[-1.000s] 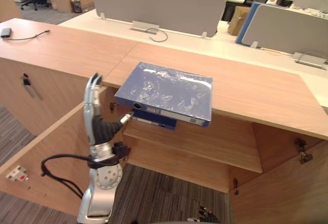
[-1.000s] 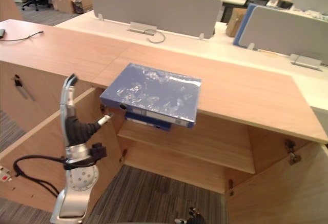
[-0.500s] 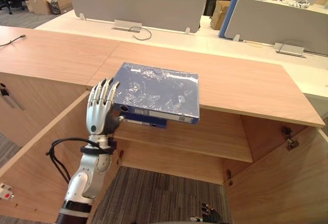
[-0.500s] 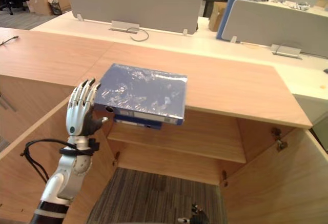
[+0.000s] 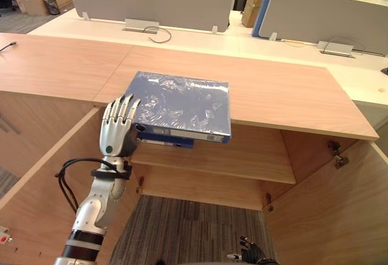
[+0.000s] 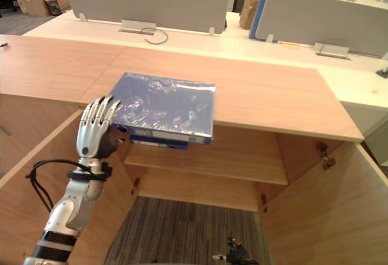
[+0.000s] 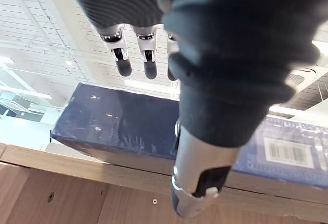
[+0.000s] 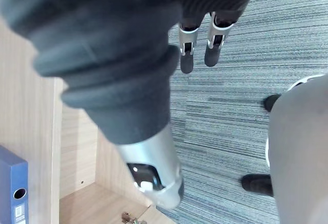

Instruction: Walk over to the cabinet, pick up the folder, carry it to the office cabinet, place the folder inside the office cabinet, then close the office cabinet door

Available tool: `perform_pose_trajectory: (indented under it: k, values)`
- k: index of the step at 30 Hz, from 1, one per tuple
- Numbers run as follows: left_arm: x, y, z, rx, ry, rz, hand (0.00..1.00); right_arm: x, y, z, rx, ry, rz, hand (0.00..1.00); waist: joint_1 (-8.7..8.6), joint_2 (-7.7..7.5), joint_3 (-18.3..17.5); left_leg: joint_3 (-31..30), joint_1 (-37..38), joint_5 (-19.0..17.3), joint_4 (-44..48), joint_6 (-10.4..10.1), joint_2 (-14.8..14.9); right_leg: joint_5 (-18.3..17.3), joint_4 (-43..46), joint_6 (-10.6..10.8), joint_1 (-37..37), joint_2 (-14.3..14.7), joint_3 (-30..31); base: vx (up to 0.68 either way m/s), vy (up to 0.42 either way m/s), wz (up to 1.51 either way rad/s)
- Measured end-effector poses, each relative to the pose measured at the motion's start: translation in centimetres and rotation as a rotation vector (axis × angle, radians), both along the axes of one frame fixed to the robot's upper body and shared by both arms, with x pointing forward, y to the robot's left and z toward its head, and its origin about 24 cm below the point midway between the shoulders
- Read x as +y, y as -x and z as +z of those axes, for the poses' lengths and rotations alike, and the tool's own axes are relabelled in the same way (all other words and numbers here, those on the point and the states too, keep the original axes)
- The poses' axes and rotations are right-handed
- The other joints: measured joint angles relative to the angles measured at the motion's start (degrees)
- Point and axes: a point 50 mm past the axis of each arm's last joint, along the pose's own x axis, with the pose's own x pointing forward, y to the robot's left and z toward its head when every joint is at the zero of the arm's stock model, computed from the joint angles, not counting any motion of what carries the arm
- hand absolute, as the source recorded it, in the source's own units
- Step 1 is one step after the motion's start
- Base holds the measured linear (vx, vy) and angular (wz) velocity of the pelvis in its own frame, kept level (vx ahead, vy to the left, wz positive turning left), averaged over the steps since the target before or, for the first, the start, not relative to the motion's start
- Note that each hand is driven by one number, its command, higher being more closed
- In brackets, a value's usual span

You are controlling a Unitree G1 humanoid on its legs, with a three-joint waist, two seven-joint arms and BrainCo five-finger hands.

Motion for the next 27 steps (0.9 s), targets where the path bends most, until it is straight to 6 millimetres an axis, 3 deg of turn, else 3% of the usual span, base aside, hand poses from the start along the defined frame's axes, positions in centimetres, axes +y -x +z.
perform_pose_trajectory:
  k: [27]
  values:
    - [-0.6,-2.5,-0.4,0.044,-0.04,-0.01,0.0,-1.5,0.2,0.1,0.002,0.039,0.005,0.0,-1.83,0.96,0.76,2.02,0.87,-0.06,-0.06,-0.06,0.59,1.11,-0.98,-0.2,0.25,0.51,2.14,-0.03,0.0,-0.04]
